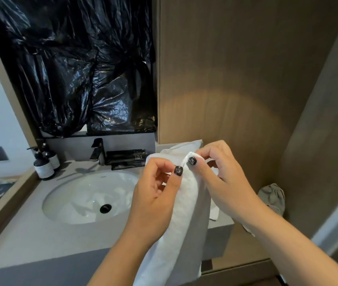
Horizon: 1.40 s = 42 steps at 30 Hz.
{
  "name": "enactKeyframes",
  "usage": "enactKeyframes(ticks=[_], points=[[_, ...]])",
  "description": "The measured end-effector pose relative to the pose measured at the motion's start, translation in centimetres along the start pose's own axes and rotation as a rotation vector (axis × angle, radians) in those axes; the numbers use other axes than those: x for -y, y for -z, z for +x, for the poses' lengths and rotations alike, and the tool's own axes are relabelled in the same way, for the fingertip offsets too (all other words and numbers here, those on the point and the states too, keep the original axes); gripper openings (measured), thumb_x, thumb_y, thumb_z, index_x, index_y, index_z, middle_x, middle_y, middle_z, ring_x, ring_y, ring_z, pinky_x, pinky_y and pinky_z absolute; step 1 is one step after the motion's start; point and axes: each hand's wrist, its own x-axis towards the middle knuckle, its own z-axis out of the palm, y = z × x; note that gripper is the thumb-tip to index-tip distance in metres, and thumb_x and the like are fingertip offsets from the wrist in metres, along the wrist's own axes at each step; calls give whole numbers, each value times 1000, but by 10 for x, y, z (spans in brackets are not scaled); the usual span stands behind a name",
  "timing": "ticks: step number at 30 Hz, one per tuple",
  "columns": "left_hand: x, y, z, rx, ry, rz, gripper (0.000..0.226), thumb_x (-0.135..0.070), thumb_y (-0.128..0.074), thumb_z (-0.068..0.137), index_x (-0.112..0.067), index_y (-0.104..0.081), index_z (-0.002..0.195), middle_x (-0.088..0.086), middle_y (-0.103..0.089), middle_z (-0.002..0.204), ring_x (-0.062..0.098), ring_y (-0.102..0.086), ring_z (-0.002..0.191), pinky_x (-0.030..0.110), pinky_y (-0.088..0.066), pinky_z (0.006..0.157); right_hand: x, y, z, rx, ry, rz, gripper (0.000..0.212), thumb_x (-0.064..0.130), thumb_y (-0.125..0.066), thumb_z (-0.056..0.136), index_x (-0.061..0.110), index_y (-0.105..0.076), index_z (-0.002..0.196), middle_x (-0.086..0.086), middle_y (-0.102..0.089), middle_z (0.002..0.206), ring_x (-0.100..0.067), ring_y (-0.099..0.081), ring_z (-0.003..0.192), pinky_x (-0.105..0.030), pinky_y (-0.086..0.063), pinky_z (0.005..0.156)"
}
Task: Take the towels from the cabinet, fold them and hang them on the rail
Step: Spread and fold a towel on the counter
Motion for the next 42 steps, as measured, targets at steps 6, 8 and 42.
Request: enactKeyframes(ticks=[6, 8, 42], points=[[17, 18, -32, 225, 30, 175, 47, -58, -58, 81, -11, -60, 80, 2, -55, 75, 22, -52, 71, 37, -45, 67, 8, -8, -9, -26, -24, 28, 17, 27, -53, 100, 19, -59, 86, 21, -54, 87, 2, -50, 87, -8, -37, 74], [25, 26, -40, 315, 131, 93, 50, -59, -60, 81, -9, -67, 85, 9, -59, 86, 30, -57, 81, 44, -50, 75, 5, -12, -11, 36, -72, 31, 19, 31, -51, 100, 17, -58, 90, 13, -55, 81, 0, -49, 73, -12, -38, 65], [96, 39, 36, 406, -148, 817, 67, -77, -40, 82, -17, -66, 70, -6, -57, 68, 10, -54, 72, 20, -39, 60, -118, 124, 39, -416, -322, 76, 27, 28, -54, 99, 7, -57, 83, 2, -51, 76, -10, -45, 68, -23, -38, 62]])
